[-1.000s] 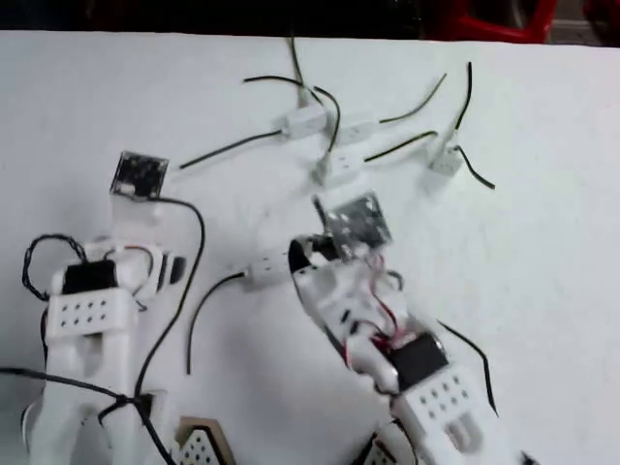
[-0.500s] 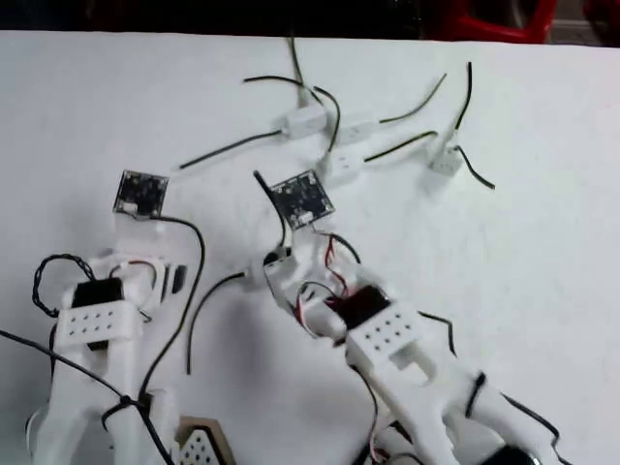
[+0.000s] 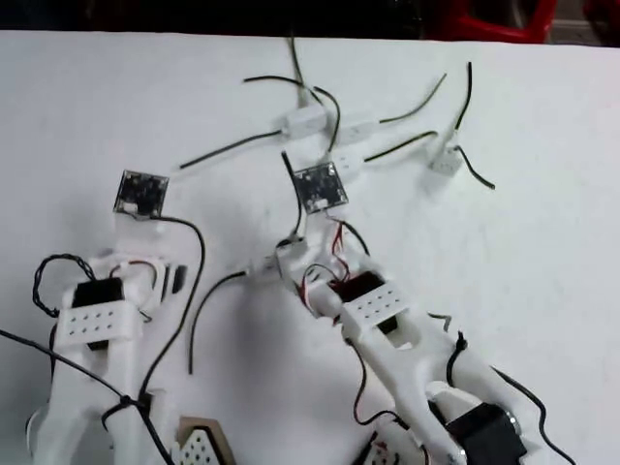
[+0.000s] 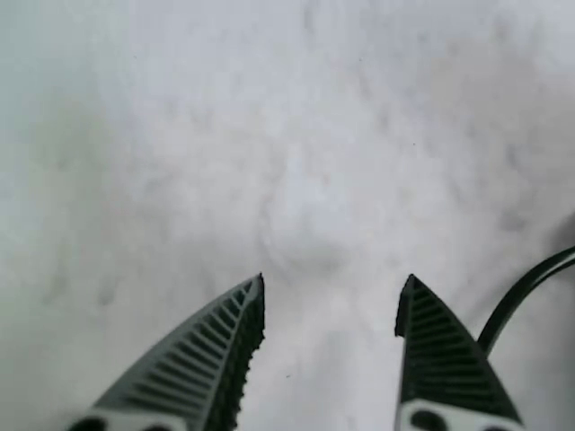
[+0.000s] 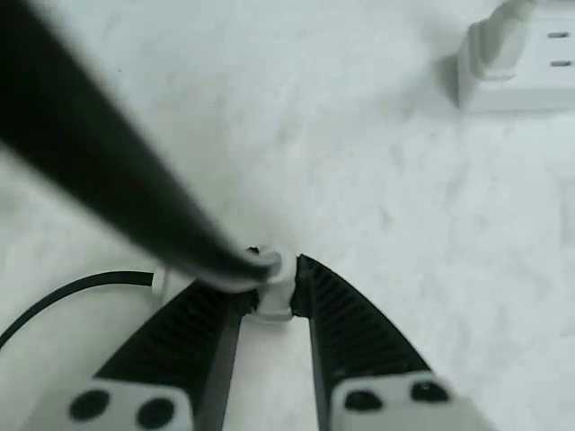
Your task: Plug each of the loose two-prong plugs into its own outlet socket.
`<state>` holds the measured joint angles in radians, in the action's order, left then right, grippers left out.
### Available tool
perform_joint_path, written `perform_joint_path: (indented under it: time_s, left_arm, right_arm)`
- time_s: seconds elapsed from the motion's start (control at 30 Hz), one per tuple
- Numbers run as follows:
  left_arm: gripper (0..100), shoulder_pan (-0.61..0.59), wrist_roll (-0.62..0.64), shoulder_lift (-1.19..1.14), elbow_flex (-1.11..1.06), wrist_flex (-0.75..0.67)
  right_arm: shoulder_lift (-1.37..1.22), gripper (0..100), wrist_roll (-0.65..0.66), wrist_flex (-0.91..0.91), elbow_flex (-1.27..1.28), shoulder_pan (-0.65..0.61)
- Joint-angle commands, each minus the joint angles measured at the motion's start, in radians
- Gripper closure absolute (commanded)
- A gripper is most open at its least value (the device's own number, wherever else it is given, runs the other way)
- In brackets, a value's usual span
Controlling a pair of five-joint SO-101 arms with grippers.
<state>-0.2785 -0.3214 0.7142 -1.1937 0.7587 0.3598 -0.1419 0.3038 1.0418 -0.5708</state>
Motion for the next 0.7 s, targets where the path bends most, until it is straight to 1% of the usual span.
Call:
perform_joint_path:
  time_s: [0.0, 0.33, 0.53, 0.67]
  left_arm:
    - [76, -0.012, 0.008, 0.033, -0.002, -0.017]
    - [76, -0.012, 0.008, 0.033, -0.002, -0.017]
    - [76, -0.012, 0.008, 0.033, -0.002, -0.017]
    - [76, -0.012, 0.008, 0.033, -0.002, -0.017]
  right_arm:
    - [0.007, 98.1, -0.008, 0.022, -0.054, 0.016]
    - [-0.002, 98.1, -0.006, 0.114, -0.055, 0.005]
    - [-0.004, 98.1, -0.003, 0.114, -0.051, -0.084]
    - [-0.004, 98.1, -0.003, 0.114, -0.051, -0.104]
